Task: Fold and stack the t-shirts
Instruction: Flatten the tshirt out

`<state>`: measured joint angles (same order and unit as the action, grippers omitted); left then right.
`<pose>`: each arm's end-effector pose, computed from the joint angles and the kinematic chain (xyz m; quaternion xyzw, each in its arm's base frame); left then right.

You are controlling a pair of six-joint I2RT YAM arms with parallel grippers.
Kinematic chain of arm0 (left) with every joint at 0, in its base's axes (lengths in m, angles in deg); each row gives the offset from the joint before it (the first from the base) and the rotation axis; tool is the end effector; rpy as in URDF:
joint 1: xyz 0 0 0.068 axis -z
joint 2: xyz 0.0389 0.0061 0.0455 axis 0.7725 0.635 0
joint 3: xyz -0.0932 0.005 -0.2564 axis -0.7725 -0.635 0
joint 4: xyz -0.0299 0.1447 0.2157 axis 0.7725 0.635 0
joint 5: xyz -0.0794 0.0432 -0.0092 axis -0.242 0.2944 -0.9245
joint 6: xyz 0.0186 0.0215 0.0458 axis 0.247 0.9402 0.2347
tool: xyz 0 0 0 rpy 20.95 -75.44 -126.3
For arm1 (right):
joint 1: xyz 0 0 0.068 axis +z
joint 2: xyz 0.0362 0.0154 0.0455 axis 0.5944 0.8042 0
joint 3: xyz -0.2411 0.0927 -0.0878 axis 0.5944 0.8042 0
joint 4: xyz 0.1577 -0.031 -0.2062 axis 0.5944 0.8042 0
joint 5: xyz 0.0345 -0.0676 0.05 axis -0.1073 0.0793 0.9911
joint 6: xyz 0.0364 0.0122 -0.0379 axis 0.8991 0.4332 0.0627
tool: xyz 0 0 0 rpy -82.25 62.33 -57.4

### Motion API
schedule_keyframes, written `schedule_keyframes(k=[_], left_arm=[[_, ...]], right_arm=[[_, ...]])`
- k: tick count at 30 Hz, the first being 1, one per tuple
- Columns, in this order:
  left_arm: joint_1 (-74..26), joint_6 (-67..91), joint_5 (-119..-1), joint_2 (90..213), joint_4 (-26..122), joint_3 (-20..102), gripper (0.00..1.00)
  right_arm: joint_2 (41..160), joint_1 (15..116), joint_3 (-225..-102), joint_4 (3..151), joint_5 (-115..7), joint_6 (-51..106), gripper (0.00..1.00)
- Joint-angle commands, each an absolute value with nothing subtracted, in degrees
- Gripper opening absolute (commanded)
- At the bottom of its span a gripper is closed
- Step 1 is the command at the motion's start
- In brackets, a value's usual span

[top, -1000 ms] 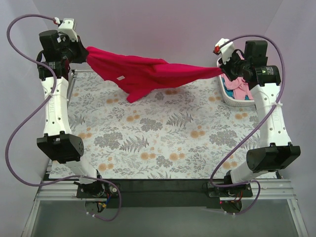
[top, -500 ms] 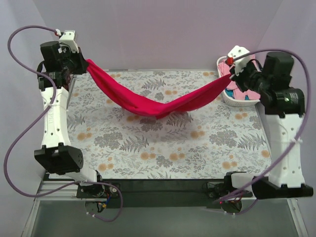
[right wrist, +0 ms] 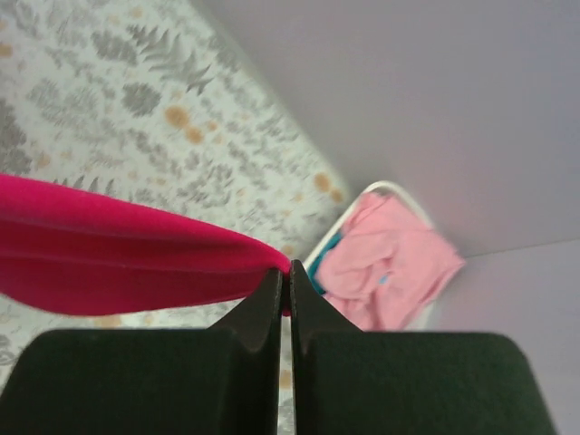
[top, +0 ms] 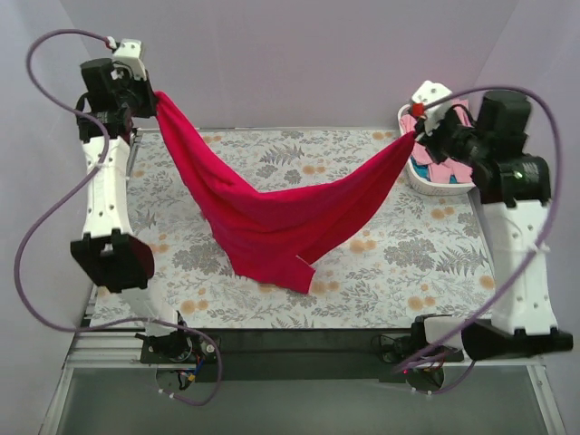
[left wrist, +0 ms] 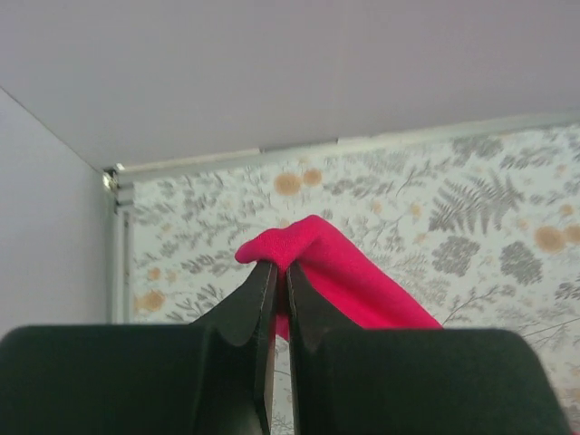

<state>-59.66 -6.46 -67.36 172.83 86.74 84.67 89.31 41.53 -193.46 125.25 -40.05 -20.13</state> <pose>0.3622 0.0483 0.4811 -0.1906 0.7792 -0.2114 0.5585 0.1958 0.0308 0.5278 -0.4088 0.6638 -0.0446 0.6247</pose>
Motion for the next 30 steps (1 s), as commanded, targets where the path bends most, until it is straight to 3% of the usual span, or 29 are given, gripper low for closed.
schedule_keyframes(k=[1,4,7,8,10,12,14,15,16,18,22,26,30], left_arm=[[-59.3,-5.3,-65.4,183.9,89.0,85.8,0.00],[-58.2,-5.7,-64.8,192.5,85.9,87.8,0.00],[-56.5,-4.3,-61.9,202.6,86.4,96.8,0.00],[-56.3,-4.3,-60.9,207.8,87.7,104.9,0.01],[-56.3,-4.9,-60.2,212.0,91.8,112.3,0.13],[-56.3,-4.0,-59.9,211.5,91.5,112.3,0.25],[-55.9,-1.5,-62.0,204.5,90.9,105.2,0.36],[-55.7,-0.4,-66.4,201.4,91.3,95.5,0.47],[-55.5,2.5,-68.7,198.0,91.3,90.2,0.51],[-55.1,5.5,-76.6,186.8,91.5,73.4,0.52],[-51.6,12.3,-85.0,170.9,95.1,51.0,0.52],[-41.8,13.7,-85.0,156.7,95.0,35.2,0.49],[-30.2,13.5,-80.3,152.7,91.8,25.6,0.45]], right_arm=[[96.0,42.7,-187.3,123.8,-40.1,-20.7,0.01],[99.6,43.4,-183.0,119.8,-42.6,-19.8,0.01],[103.6,44.1,-181.9,117.3,-45.6,-19.0,0.01],[104.8,44.1,-182.2,117.1,-47.1,-19.0,0.01],[107.0,44.2,-183.2,116.3,-48.9,-18.9,0.01],[107.9,44.0,-183.8,115.7,-51.2,-18.5,0.01],[108.2,44.1,-183.4,115.5,-51.2,-18.3,0.01],[108.2,44.1,-182.6,115.5,-51.0,-18.1,0.01],[107.9,44.1,-182.1,115.6,-50.9,-17.8,0.01],[107.1,44.3,-180.6,115.7,-50.2,-17.5,0.01],[105.1,44.6,-176.0,115.8,-49.3,-17.1,0.01],[103.6,44.8,-173.6,115.7,-49.1,-16.8,0.01],[103.1,44.8,-172.4,115.9,-49.1,-16.6,0.01]])
